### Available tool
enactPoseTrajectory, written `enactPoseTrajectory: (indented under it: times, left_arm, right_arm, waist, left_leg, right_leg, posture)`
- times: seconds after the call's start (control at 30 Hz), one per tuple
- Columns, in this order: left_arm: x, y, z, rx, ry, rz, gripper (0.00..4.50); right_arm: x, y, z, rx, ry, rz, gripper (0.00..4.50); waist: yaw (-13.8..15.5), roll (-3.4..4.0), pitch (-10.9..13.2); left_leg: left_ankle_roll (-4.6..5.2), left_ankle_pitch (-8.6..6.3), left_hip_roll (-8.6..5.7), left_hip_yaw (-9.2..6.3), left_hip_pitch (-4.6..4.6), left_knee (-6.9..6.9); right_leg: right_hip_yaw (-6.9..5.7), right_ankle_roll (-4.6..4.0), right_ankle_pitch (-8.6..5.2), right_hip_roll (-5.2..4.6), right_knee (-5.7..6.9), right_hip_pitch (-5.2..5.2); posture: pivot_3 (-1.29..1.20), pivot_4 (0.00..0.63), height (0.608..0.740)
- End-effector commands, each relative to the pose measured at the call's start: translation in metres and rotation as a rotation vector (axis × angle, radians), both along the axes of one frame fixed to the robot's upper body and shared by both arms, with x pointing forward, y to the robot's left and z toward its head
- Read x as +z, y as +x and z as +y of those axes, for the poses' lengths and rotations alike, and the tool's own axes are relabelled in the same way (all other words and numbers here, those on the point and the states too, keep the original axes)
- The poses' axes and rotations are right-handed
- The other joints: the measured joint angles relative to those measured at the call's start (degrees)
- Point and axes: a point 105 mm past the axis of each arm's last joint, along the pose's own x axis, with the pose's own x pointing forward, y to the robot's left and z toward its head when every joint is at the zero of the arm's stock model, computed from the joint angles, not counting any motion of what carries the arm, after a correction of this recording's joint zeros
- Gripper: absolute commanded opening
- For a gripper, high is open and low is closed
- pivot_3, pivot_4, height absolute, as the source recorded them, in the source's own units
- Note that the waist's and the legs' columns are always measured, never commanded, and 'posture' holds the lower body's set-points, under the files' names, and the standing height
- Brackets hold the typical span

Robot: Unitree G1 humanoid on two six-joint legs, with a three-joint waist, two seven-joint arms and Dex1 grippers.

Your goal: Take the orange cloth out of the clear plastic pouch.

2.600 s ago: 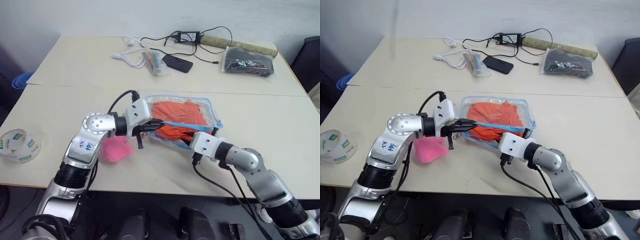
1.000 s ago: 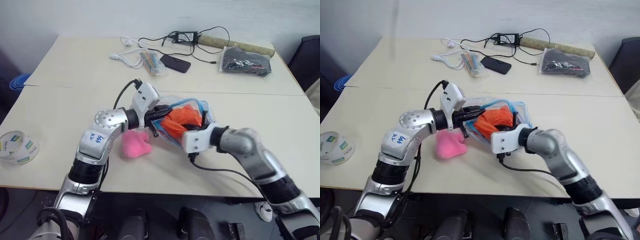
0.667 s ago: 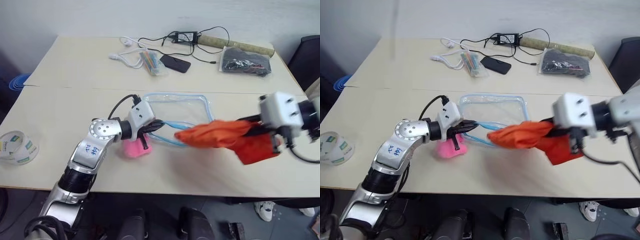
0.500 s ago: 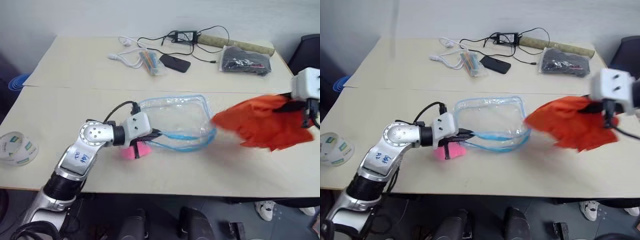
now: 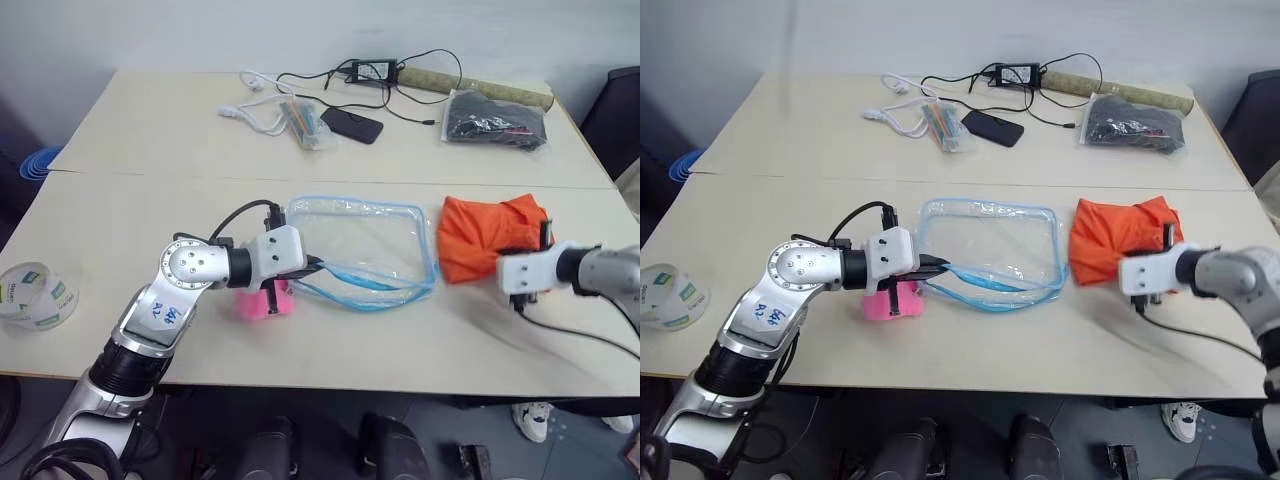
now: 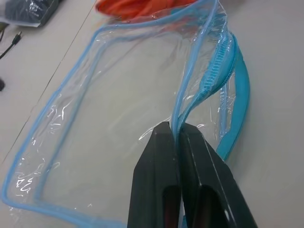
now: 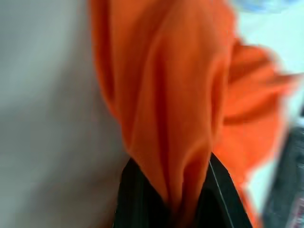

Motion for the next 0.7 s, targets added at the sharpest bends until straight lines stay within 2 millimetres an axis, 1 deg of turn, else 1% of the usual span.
enactPoseTrajectory:
  times: [0.03,0.07,0.1,0.17,0.23,0.27,0.3,0.4,0.47,0.53,0.6,0.7]
  left_arm:
    - [0.014,0.000,0.004,0.029,-0.036,-0.013,0.54]
    - [0.015,-0.002,0.006,0.034,-0.045,0.007,0.73]
    - [0.015,-0.005,0.008,0.035,-0.052,0.022,1.02]
    - [0.017,-0.008,0.013,0.047,-0.076,0.045,1.65]
    - [0.023,-0.012,0.019,0.066,-0.111,0.061,2.24]
    - [0.026,-0.014,0.022,0.070,-0.120,0.063,2.65]
    - [0.029,-0.018,0.026,0.071,-0.128,0.073,2.91]
    - [0.040,-0.031,0.036,0.060,-0.165,0.110,3.75]
    - [0.048,-0.045,0.048,0.042,-0.188,0.172,4.38]
    - [0.059,-0.064,0.071,0.009,-0.186,0.240,4.45]
    - [0.067,-0.065,0.104,0.077,-0.168,0.269,4.45]
    - [0.079,-0.063,0.144,0.152,-0.145,0.290,4.45]
  right_arm:
    - [0.011,-0.004,0.001,-0.044,0.111,-0.003,0.98]
    - [0.014,-0.007,0.001,-0.046,0.136,0.014,1.27]
    - [0.017,-0.010,0.002,-0.044,0.147,0.030,1.59]
    - [0.020,-0.018,0.001,-0.040,0.167,0.075,2.31]
    - [0.023,-0.026,-0.002,-0.050,0.184,0.119,2.92]
    - [0.026,-0.031,-0.004,-0.056,0.206,0.143,3.34]
    - [0.031,-0.035,-0.006,-0.074,0.245,0.167,3.70]
    - [0.043,-0.052,-0.008,-0.108,0.391,0.284,4.50]
    - [0.058,-0.063,-0.012,-0.138,0.517,0.347,4.50]
    - [0.079,-0.071,-0.032,-0.233,0.653,0.388,4.50]
    - [0.091,-0.079,-0.060,-0.364,0.747,0.437,4.50]
    - [0.099,-0.093,-0.091,-0.481,0.842,0.477,4.50]
  waist:
    - [0.0,0.00,0.0]
    - [0.0,0.00,0.0]
    - [0.0,0.00,0.0]
    - [-0.1,0.00,0.0]
    - [0.0,0.00,0.0]
    - [0.0,0.00,0.0]
    - [0.1,0.00,0.0]
    - [0.3,0.00,0.0]
    - [0.3,0.00,0.0]
    - [0.1,0.02,0.0]
    - [0.0,0.09,0.0]
    - [0.0,0.12,0.0]
  left_leg:
    - [0.00,0.00,0.01,-0.06,0.04,0.00]
    - [0.00,0.00,0.02,-0.16,0.09,0.00]
    - [0.00,0.00,0.02,-0.29,0.08,0.00]
    - [0.00,0.00,0.02,-0.42,0.08,0.00]
    - [0.00,0.00,0.02,-0.46,0.07,-0.01]
    - [0.00,0.00,0.01,-0.47,0.06,0.00]
    - [0.00,0.00,0.01,-0.47,0.06,0.00]
    - [0.00,0.00,0.00,-0.53,0.05,0.04]
    - [0.01,-0.01,0.01,-0.58,0.06,0.06]
    - [0.02,-0.01,0.02,-0.60,0.05,0.05]
    - [0.01,-0.02,0.03,-0.55,0.07,0.04]
    - [0.01,-0.03,0.03,-0.50,0.19,0.01]
  right_leg:
    - [0.00,0.00,0.00,0.00,0.00,0.05]
    - [0.02,0.00,0.00,0.01,0.03,0.05]
    - [0.03,0.00,0.00,0.01,0.05,0.04]
    - [0.03,0.00,0.00,0.01,0.04,0.04]
    - [0.02,0.00,0.00,0.01,0.02,0.04]
    - [0.01,0.00,0.00,0.01,0.02,0.04]
    - [0.01,0.00,0.00,0.01,0.01,0.04]
    - [-0.02,0.00,0.00,0.00,0.01,0.08]
    - [-0.03,0.00,0.00,0.00,-0.01,0.12]
    - [-0.04,0.00,0.00,0.00,0.00,0.11]
    - [-0.01,-0.01,-0.01,0.01,0.01,0.07]
    - [-0.04,-0.06,-0.03,0.03,0.00,0.13]
  posture:
    - [0.00,0.150,0.740]
    - [0.00,0.150,0.740]
    - [0.00,0.150,0.740]
    - [0.00,0.150,0.740]
    - [0.00,0.150,0.740]
    - [0.00,0.150,0.740]
    - [0.00,0.150,0.740]
    - [0.00,0.150,0.740]
    - [0.00,0.150,0.740]
    - [0.00,0.150,0.740]
    - [0.00,0.150,0.740]
    - [0.00,0.150,0.740]
